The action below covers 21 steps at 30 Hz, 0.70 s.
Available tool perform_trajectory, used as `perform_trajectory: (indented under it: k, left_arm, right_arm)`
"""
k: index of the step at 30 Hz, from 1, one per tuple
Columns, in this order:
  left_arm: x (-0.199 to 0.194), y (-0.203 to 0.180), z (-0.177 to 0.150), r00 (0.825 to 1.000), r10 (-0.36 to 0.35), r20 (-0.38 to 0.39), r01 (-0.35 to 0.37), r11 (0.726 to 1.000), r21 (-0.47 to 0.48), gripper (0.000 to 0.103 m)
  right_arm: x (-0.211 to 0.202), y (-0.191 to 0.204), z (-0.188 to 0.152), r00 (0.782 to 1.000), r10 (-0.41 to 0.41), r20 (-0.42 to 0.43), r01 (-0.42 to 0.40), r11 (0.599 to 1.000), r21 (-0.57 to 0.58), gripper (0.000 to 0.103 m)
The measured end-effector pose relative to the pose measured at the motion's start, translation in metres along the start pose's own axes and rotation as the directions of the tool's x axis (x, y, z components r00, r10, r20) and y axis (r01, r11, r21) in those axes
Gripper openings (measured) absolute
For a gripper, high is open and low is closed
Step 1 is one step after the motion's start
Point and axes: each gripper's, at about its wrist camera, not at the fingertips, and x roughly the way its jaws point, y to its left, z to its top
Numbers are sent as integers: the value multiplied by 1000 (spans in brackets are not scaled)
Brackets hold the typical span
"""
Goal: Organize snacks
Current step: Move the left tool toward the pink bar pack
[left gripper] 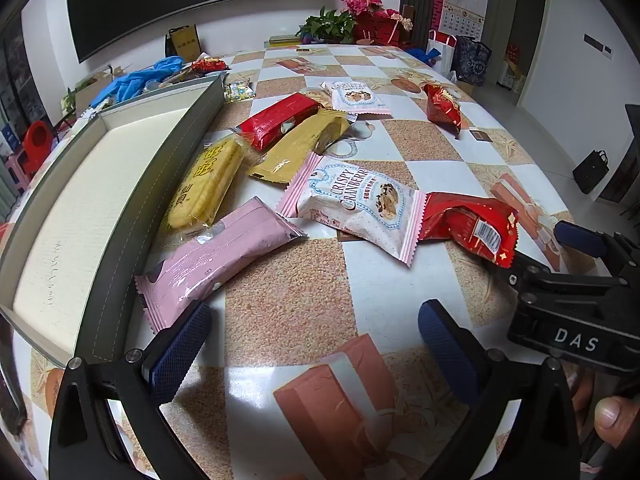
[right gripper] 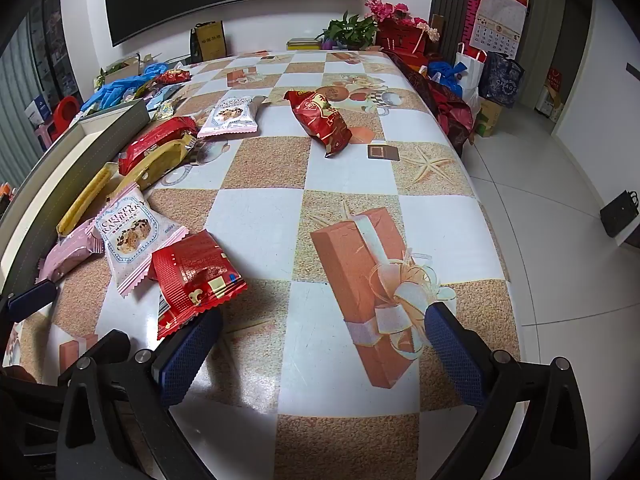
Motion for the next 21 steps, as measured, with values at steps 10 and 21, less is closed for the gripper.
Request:
perform_trajectory:
  k: [10, 21]
  left_arm:
    - [0, 0, 0, 1000, -1, 0, 1, 1000, -1, 103]
    - [-2, 5, -2, 999, -35, -2, 35, 998, 44, 103]
  right_arm:
    - [0, 0, 0, 1000, -1, 0, 1, 1000, 0, 102]
    - [-1, 2, 0, 1000, 2, -1, -3, 1000, -5, 102]
